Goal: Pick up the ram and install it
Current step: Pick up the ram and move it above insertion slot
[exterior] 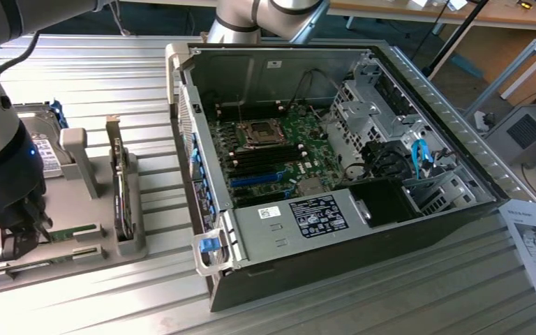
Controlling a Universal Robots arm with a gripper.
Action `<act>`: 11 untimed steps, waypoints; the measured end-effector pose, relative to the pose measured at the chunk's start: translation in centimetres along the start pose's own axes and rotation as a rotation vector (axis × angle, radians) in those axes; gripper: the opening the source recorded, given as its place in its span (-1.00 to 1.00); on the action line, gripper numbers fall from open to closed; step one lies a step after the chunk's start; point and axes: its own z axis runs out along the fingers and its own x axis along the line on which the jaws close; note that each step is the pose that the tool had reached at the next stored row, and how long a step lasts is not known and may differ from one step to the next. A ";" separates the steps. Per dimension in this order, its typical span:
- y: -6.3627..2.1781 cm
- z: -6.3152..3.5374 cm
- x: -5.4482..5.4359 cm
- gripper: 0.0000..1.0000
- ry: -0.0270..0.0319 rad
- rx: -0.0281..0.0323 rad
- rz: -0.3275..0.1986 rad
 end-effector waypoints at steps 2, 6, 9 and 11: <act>-0.01 0.21 0.0 -0.52 0.0001 -0.0001 0.000; -0.02 0.71 0.1 -0.52 0.0001 0.0000 0.000; -0.04 1.06 0.2 -0.52 0.0001 0.0000 0.000; -0.04 1.26 0.2 -0.52 0.0001 -0.0001 0.000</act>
